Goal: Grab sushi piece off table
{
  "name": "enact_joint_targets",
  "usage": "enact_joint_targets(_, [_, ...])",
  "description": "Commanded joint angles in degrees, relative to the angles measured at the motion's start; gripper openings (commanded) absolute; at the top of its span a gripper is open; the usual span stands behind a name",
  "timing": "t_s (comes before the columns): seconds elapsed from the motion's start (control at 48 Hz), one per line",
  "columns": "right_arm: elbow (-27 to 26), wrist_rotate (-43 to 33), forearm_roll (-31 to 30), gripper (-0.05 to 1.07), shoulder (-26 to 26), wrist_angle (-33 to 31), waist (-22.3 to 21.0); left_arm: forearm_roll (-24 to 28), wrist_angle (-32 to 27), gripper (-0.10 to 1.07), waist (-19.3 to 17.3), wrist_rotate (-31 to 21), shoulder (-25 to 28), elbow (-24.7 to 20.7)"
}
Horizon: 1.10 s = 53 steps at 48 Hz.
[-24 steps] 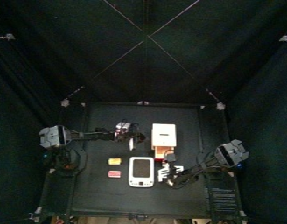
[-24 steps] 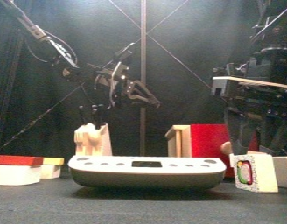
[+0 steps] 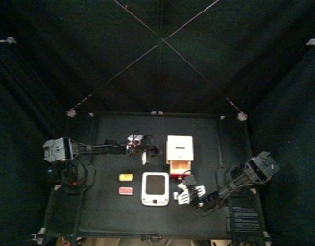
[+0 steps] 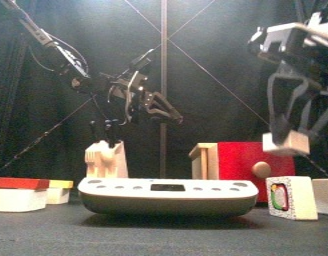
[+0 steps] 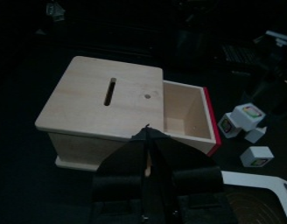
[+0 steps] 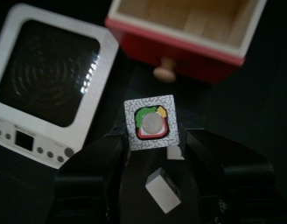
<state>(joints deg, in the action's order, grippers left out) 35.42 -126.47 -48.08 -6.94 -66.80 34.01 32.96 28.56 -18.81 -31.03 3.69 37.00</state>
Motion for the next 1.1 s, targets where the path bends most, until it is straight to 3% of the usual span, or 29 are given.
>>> enact_joint_targets(0.0, [1.0, -0.1, -5.2, 0.64, -6.0, -2.0, 0.7, -0.1, 0.1, 0.49, -0.2, 0.1, -0.5, -0.6])
enact_joint_targets(0.208, [5.4, -0.1, -13.5, 0.64, -14.6, 0.0, 0.4, -0.1, 0.0, 0.49, -0.2, 0.0, -0.5, -0.5])
enact_joint_targets(0.396, [11.7, -0.1, -20.9, 0.64, -24.0, 8.8, -0.4, -0.1, -0.8, 0.49, -0.1, 0.1, -0.5, -0.4])
enact_joint_targets(0.542, [16.3, -1.9, -19.9, 0.64, -30.3, 17.7, -6.3, 0.0, -0.8, 0.49, -0.2, 0.1, -0.4, -0.5])
enact_joint_targets(0.646, [17.6, -3.5, -16.7, 0.64, -28.4, 26.3, -10.6, -0.3, -0.8, 0.49, -0.3, 0.1, 0.2, -0.6])
enact_joint_targets(0.75, [16.3, -4.0, -16.9, 0.65, -22.1, 31.2, -14.1, -0.6, -0.8, 0.49, -0.2, 0.1, 0.5, -0.6])
enact_joint_targets(0.917, [13.2, -3.3, -18.1, 0.67, -16.0, 31.0, -15.8, -1.2, -1.2, 0.49, -0.1, 0.1, 1.5, -0.8])
enact_joint_targets(1.083, [13.5, -2.4, -18.0, 0.67, -15.9, 29.8, -16.8, -1.2, -1.7, 0.49, -0.1, 0.1, 1.4, -0.6])
